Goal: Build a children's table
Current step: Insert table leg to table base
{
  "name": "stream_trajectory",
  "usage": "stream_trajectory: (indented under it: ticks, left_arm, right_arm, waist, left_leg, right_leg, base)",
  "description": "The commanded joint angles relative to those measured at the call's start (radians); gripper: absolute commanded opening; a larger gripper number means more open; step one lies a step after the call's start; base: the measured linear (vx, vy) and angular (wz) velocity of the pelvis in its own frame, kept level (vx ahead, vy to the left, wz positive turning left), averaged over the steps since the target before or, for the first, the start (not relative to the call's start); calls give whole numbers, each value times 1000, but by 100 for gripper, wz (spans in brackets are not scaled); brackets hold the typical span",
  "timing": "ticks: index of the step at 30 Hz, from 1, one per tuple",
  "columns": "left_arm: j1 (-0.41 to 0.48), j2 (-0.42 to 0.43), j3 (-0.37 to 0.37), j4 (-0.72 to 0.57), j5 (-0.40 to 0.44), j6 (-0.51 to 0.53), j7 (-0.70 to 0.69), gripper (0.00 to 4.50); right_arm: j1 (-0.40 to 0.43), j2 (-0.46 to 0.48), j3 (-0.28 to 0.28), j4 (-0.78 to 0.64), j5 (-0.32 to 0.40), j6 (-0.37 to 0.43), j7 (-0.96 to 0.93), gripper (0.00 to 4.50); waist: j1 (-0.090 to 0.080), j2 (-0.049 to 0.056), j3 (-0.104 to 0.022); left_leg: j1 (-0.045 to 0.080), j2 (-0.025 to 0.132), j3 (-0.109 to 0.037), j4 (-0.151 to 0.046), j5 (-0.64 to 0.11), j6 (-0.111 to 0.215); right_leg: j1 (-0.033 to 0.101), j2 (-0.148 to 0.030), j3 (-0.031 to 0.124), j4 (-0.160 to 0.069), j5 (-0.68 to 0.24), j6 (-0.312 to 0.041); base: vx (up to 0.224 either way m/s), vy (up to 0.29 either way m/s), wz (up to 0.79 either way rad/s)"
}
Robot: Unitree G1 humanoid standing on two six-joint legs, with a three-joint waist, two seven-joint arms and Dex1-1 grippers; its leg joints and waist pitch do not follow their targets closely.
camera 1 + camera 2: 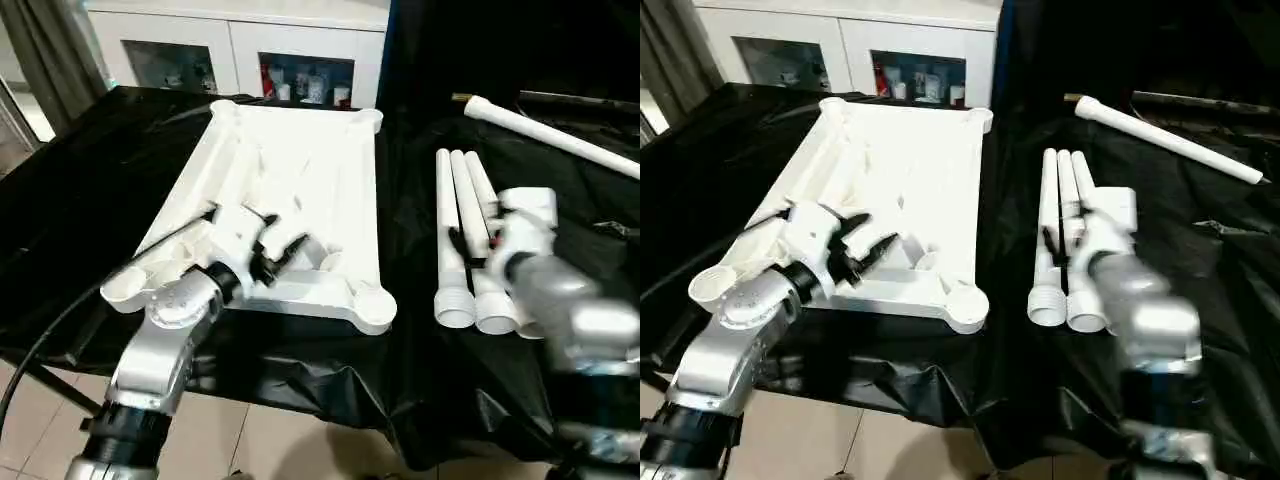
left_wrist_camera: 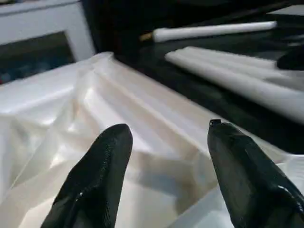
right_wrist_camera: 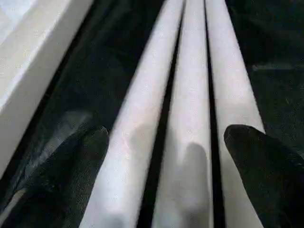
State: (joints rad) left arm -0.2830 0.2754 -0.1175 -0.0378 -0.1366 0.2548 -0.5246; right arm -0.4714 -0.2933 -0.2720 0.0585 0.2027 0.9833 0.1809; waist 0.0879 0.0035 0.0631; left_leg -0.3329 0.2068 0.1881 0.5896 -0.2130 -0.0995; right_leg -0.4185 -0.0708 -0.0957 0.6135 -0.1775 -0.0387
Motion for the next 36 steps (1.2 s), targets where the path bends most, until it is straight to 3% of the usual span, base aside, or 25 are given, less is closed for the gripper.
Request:
stream_trajectory:
  ticks: [1,7,17,22,29,33,36]
  left_arm:
    - [11,11,-9,-34,-11,24,-19,293]
    - [20,17,-18,-48,0,33,-13,293]
    - [19,30,-29,-61,6,55,-28,293]
    - [10,37,-27,-60,7,59,-30,293]
    - [7,47,-31,-60,12,59,-37,293]
    - [4,46,-34,-64,7,63,-43,293]
    - [5,48,-41,-70,6,65,-50,293]
  right_arm:
    - [-6,-29,-31,-16,43,115,34,442]
    - [22,-81,-37,-30,18,182,28,442]
    - [19,-113,-56,-106,50,252,34,442]
    - [13,-122,-53,-104,41,246,22,442]
    - [-33,-160,-57,41,15,169,19,442]
    - [-65,-178,-69,143,30,169,51,442]
    - [-81,-206,-49,216,31,152,85,442]
  waist:
    - [4,-5,-73]
    - [4,-8,-74]
    - [5,-1,-75]
    - [6,-2,-77]
    - [5,-1,-77]
    - [3,-5,-79]
    - [6,-4,-81]
  left_leg:
    - [-13,9,-8,-55,-56,43]
    - [-15,7,-7,-53,-47,38]
    - [-14,5,-8,-52,-56,37]
    - [-14,6,-9,-51,-47,37]
    - [-13,5,-7,-48,-53,36]
    - [-16,4,-7,-46,-48,44]
    - [-15,4,-7,-44,-47,51]
  right_leg:
    - [72,-54,60,-71,-185,-113]
    - [72,-55,58,-75,-208,-101]
    - [72,-52,55,-79,-229,-88]
    - [71,-53,55,-77,-220,-94]
    - [71,-53,55,-76,-222,-107]
    - [74,-53,55,-72,-195,-128]
    - [75,-54,53,-72,-199,-131]
  base:
    - [0,0,0]
    - [0,0,0]
    - [0,0,0]
    - [0,0,0]
    - [0,0,0]
    - [0,0,0]
    - [0,0,0]
